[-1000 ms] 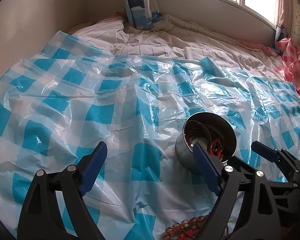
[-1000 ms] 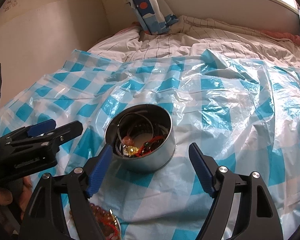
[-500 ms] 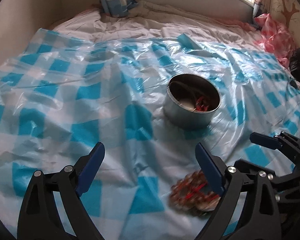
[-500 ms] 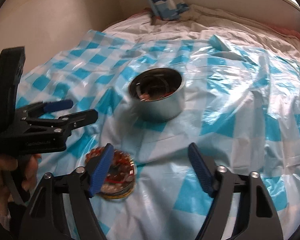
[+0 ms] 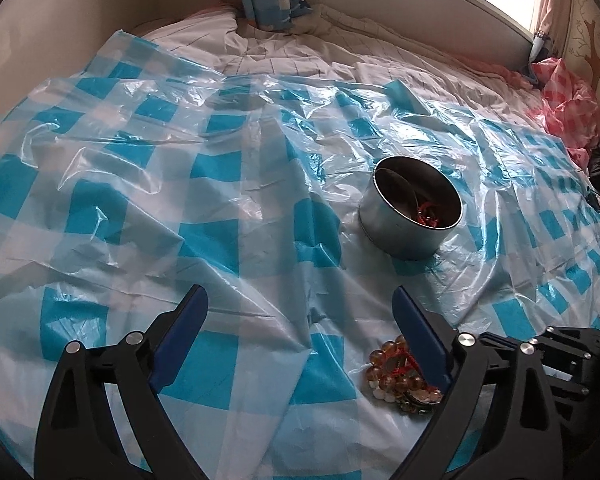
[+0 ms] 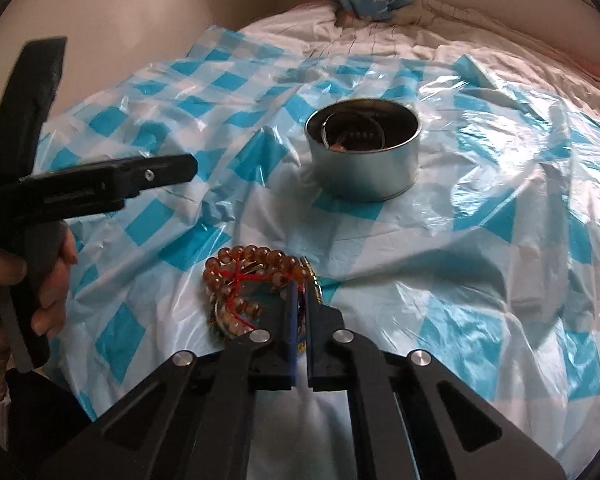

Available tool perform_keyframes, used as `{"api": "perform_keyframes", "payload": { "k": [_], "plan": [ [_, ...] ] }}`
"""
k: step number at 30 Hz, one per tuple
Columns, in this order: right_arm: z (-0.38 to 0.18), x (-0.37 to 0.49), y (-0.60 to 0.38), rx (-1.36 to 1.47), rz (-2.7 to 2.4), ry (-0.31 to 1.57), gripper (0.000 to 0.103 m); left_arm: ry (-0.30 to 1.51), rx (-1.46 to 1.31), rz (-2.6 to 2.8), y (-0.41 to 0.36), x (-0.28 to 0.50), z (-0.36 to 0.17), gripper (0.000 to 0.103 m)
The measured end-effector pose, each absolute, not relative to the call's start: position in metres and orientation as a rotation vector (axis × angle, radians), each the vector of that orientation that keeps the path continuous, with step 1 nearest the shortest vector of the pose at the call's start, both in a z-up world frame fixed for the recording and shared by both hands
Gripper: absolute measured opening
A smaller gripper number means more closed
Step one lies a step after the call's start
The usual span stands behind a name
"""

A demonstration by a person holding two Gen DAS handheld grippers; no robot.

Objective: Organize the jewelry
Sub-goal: 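Grasp the red string bracelet with the right gripper and lift it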

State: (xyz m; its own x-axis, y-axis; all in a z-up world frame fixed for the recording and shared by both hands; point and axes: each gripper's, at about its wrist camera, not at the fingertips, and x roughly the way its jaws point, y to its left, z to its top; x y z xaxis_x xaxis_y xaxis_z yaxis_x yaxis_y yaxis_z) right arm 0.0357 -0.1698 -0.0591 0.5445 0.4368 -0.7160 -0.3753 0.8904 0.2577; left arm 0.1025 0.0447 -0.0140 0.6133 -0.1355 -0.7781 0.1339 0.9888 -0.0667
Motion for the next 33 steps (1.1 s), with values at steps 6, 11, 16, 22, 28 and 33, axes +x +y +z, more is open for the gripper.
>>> {"api": "perform_keyframes", "payload": {
  "k": [6,11,16,22,28,33],
  "plan": [
    [-0.043,0.016,-0.194,0.153,0.45,0.794,0.004,0.913,0.01,-0.173,0.033,0.097,-0.017,0.089],
    [-0.029,0.005,-0.223,0.225,0.38,0.717,0.004,0.93,0.07,-0.193,0.014,0.091,-0.026,0.09],
    [-0.029,0.011,-0.246,0.308,0.324,0.712,0.004,0.946,0.166,-0.215,-0.01,0.09,-0.037,0.09],
    [-0.033,0.015,-0.248,0.319,0.323,0.731,0.004,0.946,0.271,-0.244,-0.031,0.085,-0.047,0.09],
    [-0.036,0.017,-0.247,0.321,0.322,0.743,0.004,0.944,0.304,-0.254,-0.037,0.085,-0.049,0.09],
    [-0.037,0.017,-0.245,0.316,0.323,0.749,0.004,0.95,0.317,-0.268,-0.039,0.084,-0.052,0.091]
  ]
}}
